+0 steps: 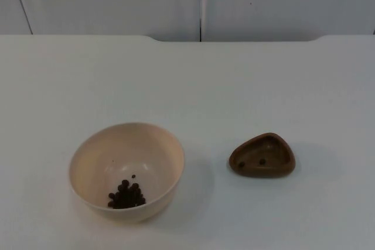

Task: Pick up the bowl with the left hand and pour the coffee beans from the cup into the bowl with the right hand.

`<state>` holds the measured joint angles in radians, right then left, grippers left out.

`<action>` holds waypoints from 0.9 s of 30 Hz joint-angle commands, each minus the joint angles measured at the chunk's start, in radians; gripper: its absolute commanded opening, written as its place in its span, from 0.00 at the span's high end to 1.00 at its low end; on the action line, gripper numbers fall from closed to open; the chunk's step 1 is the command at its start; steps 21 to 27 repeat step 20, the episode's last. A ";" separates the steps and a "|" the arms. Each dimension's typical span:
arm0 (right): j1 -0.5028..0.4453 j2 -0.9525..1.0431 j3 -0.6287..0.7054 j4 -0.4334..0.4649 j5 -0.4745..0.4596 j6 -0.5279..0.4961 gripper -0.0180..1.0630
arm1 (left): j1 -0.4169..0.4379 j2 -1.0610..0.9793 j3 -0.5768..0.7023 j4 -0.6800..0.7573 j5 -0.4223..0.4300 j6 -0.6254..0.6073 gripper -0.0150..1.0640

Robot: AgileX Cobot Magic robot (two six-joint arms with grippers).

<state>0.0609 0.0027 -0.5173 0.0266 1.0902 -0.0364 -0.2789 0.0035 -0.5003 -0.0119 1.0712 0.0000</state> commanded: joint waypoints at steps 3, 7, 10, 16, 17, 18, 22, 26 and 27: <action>-0.007 -0.003 0.002 0.003 -0.012 0.002 0.01 | 0.067 -0.004 0.005 0.001 0.002 0.000 0.01; -0.007 -0.003 0.002 0.003 -0.012 0.002 0.01 | 0.118 -0.004 0.005 0.001 0.002 0.000 0.01; -0.007 -0.003 0.002 0.003 -0.012 0.002 0.01 | 0.166 -0.004 0.005 0.001 0.002 0.000 0.01; -0.007 -0.003 0.002 0.003 -0.012 0.002 0.01 | 0.230 -0.004 0.005 0.001 0.002 0.000 0.01; -0.007 -0.003 0.002 0.003 -0.012 0.002 0.01 | 0.240 -0.004 0.005 0.001 0.002 0.000 0.01; -0.008 -0.003 0.002 0.005 -0.012 0.002 0.01 | 0.252 -0.004 0.005 0.001 0.002 0.000 0.01; -0.008 -0.003 0.002 0.005 -0.012 0.002 0.01 | 0.262 -0.004 0.005 0.001 0.002 0.000 0.01; -0.008 -0.003 0.002 0.005 -0.012 0.002 0.01 | 0.262 -0.004 0.005 0.001 0.002 0.000 0.01; -0.008 -0.003 0.002 0.005 -0.012 0.002 0.01 | 0.262 -0.004 0.005 0.001 0.002 0.000 0.01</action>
